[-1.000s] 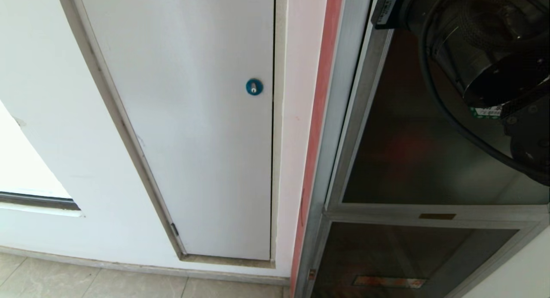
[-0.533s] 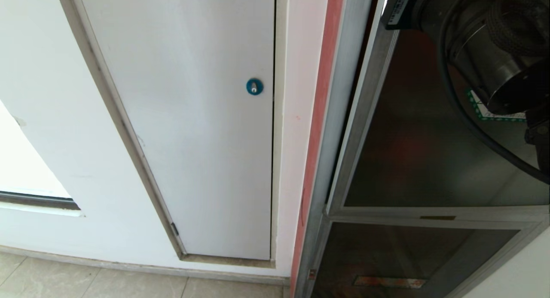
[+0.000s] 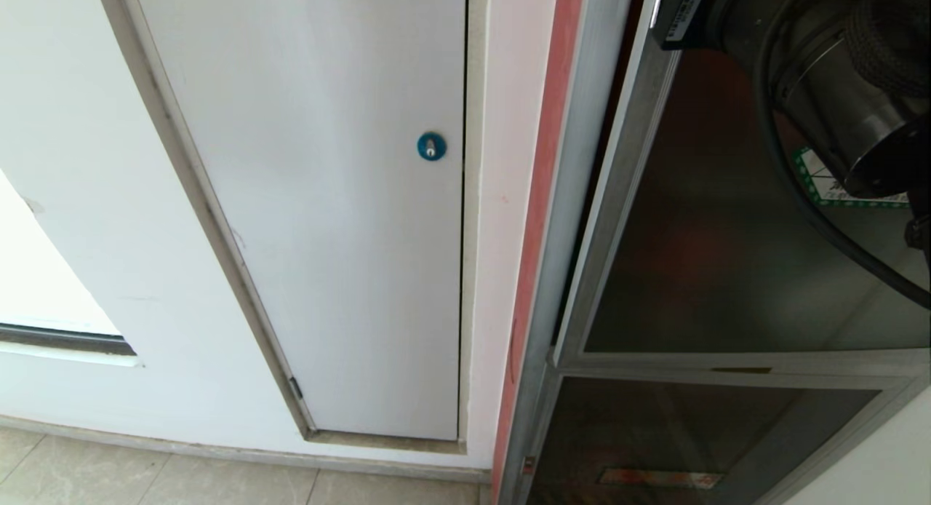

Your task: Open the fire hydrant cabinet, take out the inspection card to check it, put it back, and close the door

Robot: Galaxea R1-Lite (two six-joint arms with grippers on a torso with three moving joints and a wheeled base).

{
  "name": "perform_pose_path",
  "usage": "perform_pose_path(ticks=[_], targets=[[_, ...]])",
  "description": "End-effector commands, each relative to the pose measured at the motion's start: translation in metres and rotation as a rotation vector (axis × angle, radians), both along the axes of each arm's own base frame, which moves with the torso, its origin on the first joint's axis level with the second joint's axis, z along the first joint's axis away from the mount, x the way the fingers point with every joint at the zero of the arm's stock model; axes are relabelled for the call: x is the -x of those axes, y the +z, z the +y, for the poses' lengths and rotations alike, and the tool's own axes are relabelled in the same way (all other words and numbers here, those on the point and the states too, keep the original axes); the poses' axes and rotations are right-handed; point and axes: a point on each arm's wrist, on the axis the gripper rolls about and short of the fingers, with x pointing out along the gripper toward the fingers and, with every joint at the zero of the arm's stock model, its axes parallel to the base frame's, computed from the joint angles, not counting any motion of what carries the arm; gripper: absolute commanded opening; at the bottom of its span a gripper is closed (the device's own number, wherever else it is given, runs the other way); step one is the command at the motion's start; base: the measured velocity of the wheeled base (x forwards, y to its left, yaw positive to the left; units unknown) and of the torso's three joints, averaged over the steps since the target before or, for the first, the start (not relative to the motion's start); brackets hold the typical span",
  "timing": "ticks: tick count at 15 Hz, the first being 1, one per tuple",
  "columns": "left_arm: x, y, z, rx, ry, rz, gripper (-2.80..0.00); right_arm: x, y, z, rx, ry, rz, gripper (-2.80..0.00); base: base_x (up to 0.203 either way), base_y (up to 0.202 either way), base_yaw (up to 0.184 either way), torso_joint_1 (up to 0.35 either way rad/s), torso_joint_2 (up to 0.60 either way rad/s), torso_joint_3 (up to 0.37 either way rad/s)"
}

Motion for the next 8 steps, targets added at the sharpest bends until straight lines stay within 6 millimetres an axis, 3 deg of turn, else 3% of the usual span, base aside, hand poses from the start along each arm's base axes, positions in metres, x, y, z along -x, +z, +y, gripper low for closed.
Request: perform_pose_path(ticks=[1, 4, 5, 8], targets=[[-0.0016, -0.0054, 0.0000, 0.002, 0.001, 0.019, -2.80, 0.0022, -0.0008, -0.0019, 0.000, -0.006, 0.002, -2.80, 0.000, 0.000, 0.000, 0.000, 0.00, 0.000], [-0.0016, -0.0054, 0.0000, 0.000, 0.001, 0.019, -2.80, 0.0019, -0.0019, -0.0016, 0.004, -0.008, 0.008, -2.80, 0.000, 0.000, 0.000, 0.000, 0.00, 0.000], [-0.0016, -0.0054, 0.0000, 0.000, 0.001, 0.019, -2.80, 0.0018, -0.0019, -0.0016, 0.004, -0.009, 0.009, 0.00, 0.000, 0.000, 0.000, 0.000, 0.00, 0.000], [-0.0016, -0.0054, 0.0000, 0.002, 0.001, 0.019, -2.80, 0.0039, -0.0011, -0.0028, 0.010, -0.008, 0.016, 0.00, 0.000, 0.000, 0.000, 0.000, 0.00, 0.000]])
